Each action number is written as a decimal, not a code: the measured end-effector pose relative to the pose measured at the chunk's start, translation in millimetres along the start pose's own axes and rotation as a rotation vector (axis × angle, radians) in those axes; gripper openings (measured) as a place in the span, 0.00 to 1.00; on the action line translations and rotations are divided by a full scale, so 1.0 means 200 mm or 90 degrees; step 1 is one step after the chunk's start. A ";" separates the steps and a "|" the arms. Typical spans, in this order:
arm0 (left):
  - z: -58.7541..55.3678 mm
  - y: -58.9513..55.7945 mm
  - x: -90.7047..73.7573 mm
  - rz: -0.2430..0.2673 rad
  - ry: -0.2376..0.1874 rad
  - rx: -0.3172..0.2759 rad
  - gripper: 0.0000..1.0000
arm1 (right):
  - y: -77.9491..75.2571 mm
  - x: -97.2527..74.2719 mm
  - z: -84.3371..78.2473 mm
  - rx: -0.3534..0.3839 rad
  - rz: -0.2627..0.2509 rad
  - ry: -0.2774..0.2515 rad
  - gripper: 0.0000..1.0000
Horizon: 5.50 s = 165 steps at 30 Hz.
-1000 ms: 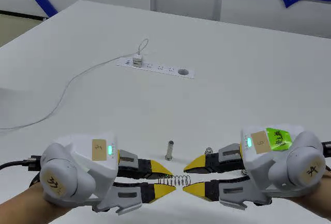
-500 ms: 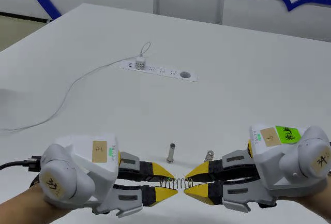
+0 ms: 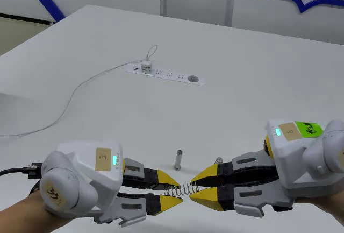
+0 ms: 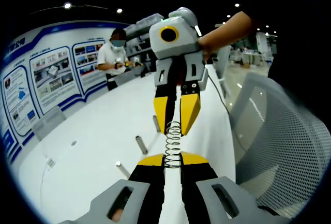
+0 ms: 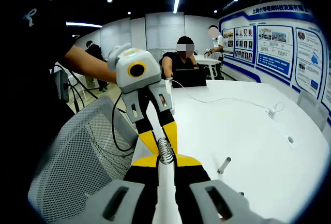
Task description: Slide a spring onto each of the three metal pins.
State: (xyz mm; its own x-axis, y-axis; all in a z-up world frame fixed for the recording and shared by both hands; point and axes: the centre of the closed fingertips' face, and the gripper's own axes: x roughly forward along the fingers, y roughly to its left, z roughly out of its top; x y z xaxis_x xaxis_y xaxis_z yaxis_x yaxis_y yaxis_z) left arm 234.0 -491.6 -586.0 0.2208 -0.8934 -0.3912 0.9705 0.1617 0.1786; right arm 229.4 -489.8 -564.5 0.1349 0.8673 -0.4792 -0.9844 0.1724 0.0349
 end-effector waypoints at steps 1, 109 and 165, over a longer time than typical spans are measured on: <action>0.00 0.00 0.00 0.002 0.000 0.000 0.09 | 0.00 0.00 0.00 -0.001 0.000 -0.001 0.11; -0.19 0.24 -0.21 0.215 -0.049 -0.217 0.66 | -0.62 0.18 -0.15 0.101 -0.124 0.179 0.11; -0.19 0.26 -0.19 0.206 -0.065 -0.236 0.65 | -0.63 0.33 -0.29 0.084 -0.105 0.248 0.11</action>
State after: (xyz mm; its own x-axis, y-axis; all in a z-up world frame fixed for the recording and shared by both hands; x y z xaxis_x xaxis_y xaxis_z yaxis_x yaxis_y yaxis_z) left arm 279.5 -432.3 -596.1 0.5232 -0.8064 -0.2757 0.8270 0.5585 -0.0642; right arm 356.1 -481.8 -651.2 0.2108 0.5867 -0.7819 -0.9270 0.3738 0.0306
